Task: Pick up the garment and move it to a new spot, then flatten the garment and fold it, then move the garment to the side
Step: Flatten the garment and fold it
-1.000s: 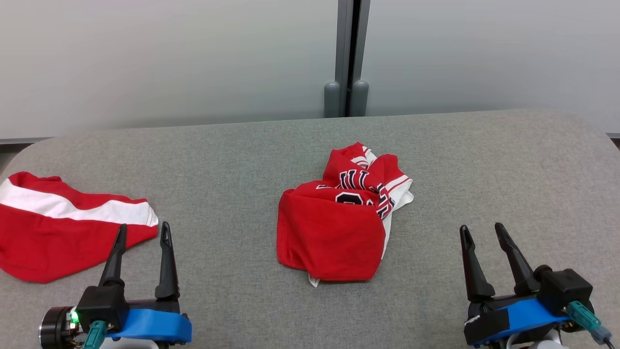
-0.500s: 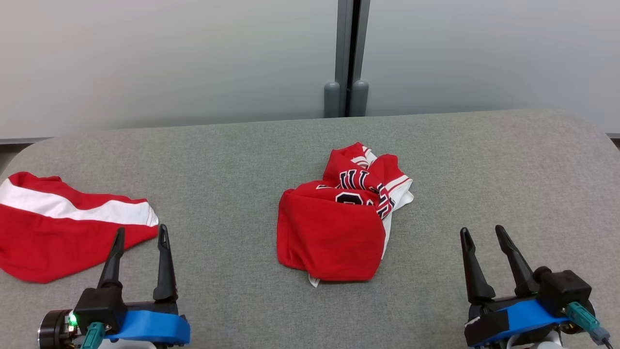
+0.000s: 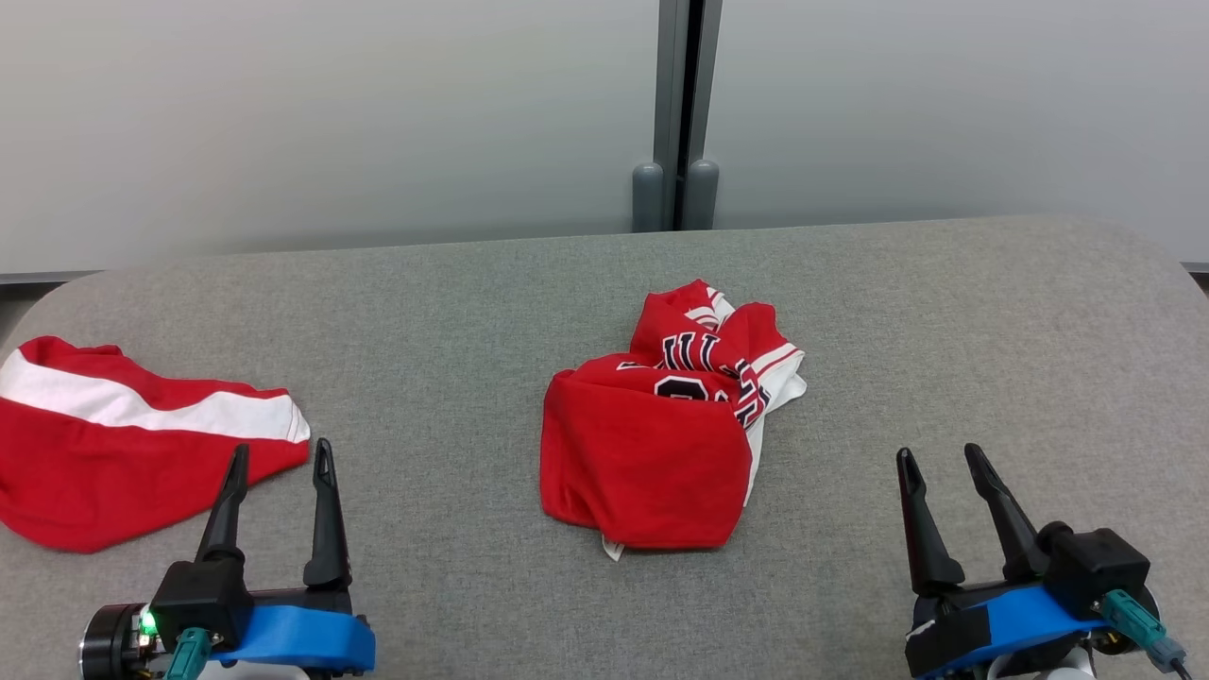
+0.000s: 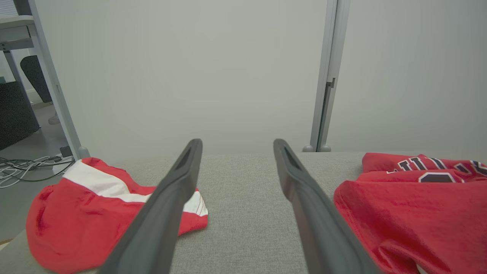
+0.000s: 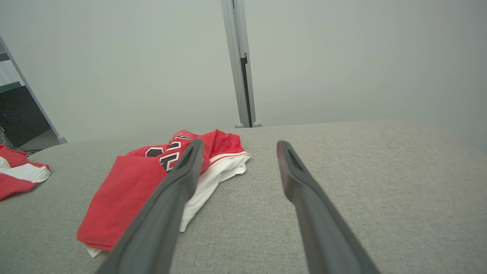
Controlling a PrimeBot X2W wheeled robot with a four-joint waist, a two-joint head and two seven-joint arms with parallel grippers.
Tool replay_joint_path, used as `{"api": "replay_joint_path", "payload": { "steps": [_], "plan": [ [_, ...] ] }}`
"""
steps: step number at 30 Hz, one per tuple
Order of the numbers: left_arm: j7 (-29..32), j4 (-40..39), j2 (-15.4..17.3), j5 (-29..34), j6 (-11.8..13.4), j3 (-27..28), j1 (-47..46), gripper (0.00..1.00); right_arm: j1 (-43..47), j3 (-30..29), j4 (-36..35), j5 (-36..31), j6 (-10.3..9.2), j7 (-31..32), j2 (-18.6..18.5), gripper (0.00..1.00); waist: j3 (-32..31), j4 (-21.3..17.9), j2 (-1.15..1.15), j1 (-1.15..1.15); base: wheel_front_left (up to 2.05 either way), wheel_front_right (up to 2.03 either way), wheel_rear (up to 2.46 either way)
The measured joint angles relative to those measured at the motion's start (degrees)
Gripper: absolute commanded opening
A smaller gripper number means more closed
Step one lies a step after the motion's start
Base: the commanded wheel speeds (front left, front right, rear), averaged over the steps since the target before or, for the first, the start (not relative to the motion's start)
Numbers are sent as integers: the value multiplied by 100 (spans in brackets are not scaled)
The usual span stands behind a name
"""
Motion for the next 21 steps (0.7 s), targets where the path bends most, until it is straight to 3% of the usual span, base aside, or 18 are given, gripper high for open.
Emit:
{"api": "replay_joint_path", "payload": {
  "steps": [21],
  "plan": [
    [0, 3, -44, 31, -30, -10, -50, 100, -315, -60, 176, -88, 0, 0, -71, 100, 105, 52, -1, 0, 0, 0, 0]
  ]
}}
